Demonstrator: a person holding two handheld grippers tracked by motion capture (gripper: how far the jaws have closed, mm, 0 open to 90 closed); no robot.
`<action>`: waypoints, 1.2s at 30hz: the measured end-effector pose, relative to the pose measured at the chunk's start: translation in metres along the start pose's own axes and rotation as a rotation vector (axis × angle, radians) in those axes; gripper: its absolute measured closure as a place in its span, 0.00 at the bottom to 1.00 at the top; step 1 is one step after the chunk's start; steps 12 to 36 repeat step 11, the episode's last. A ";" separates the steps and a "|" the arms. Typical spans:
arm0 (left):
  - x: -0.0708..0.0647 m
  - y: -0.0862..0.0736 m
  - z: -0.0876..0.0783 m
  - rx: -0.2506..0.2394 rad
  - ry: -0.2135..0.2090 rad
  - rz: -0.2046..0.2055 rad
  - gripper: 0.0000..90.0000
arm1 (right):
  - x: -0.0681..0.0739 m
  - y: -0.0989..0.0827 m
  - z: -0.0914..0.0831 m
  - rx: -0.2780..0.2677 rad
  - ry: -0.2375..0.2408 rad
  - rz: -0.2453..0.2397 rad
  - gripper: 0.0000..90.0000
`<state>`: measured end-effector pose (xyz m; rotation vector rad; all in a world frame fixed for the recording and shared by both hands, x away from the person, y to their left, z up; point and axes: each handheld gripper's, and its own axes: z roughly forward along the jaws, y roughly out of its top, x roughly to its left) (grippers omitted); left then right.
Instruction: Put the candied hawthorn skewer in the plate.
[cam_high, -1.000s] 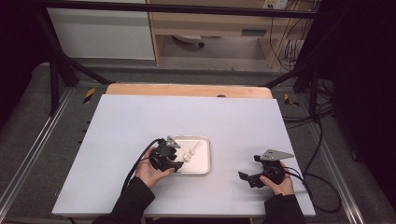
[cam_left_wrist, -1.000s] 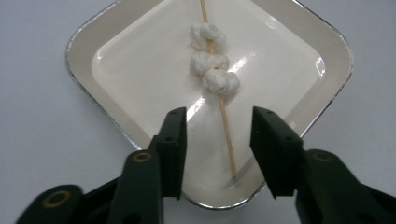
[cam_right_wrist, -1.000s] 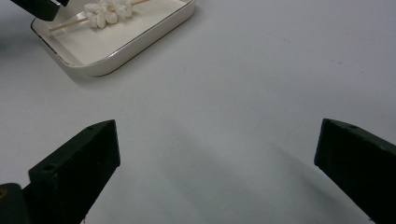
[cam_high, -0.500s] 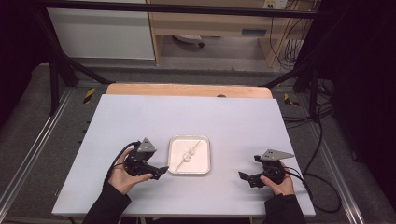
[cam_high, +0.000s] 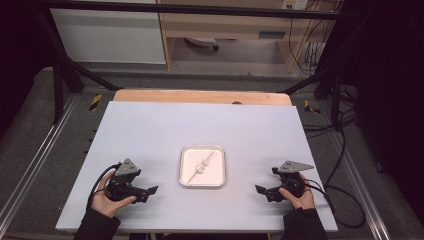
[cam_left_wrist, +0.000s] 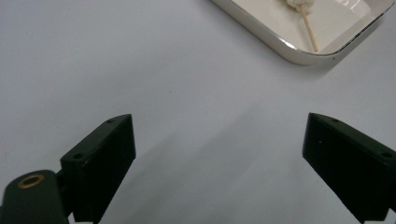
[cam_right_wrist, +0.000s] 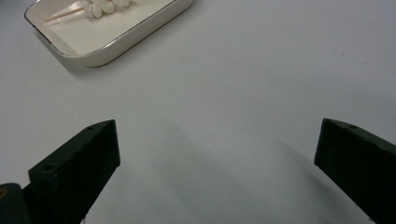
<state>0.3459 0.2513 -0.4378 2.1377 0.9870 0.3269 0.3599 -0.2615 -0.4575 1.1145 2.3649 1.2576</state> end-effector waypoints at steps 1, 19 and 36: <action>0.002 -0.003 0.000 0.001 0.003 -0.005 0.11 | 0.000 0.000 0.000 0.004 -0.001 0.000 0.01; 0.010 -0.017 -0.002 -0.003 0.030 -0.037 0.11 | 0.001 -0.001 0.003 0.029 0.003 0.002 0.01; 0.010 -0.017 -0.002 -0.003 0.030 -0.037 0.11 | 0.001 -0.001 0.003 0.029 0.003 0.002 0.01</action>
